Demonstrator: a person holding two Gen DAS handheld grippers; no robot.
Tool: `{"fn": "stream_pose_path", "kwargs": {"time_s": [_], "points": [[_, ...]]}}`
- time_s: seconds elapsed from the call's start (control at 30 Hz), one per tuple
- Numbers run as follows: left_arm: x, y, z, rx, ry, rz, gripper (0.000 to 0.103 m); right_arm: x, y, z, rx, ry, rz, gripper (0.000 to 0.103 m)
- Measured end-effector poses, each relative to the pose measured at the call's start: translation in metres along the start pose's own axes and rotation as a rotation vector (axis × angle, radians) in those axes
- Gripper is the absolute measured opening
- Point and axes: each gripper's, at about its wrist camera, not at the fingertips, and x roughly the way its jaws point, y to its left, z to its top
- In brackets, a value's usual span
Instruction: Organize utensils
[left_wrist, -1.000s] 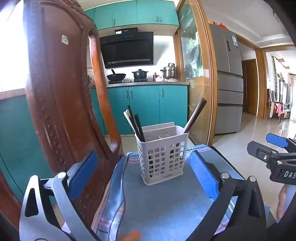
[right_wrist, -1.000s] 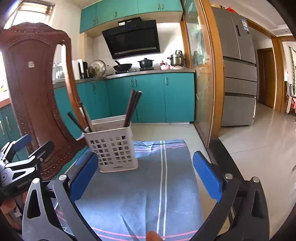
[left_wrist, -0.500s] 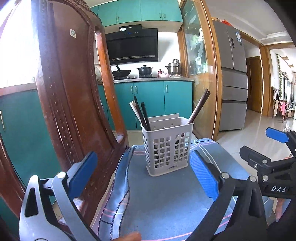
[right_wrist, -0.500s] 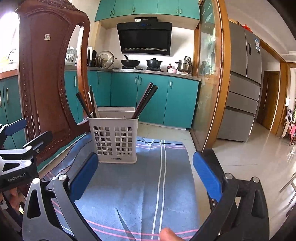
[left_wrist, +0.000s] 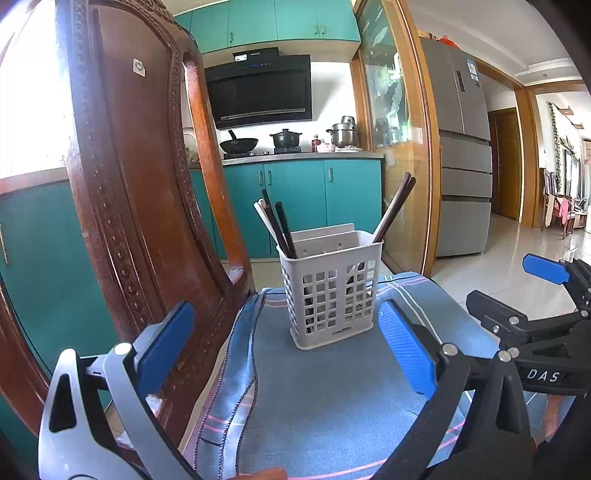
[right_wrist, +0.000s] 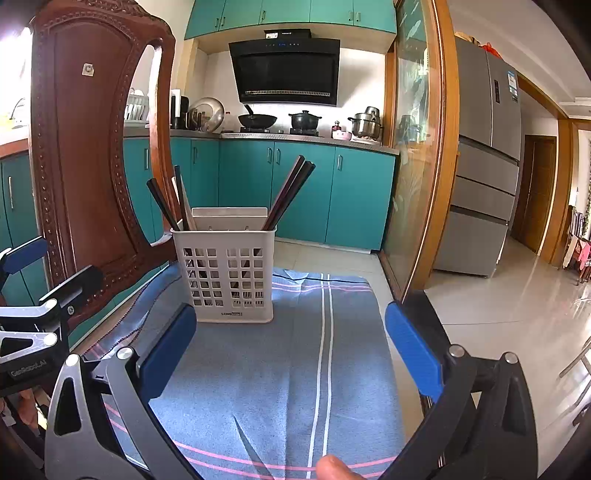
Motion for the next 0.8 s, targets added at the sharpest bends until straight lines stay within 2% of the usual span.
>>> {"fn": "stream_pose_path", "kwargs": {"time_s": [0.8], "points": [[-0.0008,0.0021,-0.0017,-0.019,0.009,-0.002,0.100,0.0018,-0.0009,-0.0027,-0.013,0.001,0.003,0.100]]}}
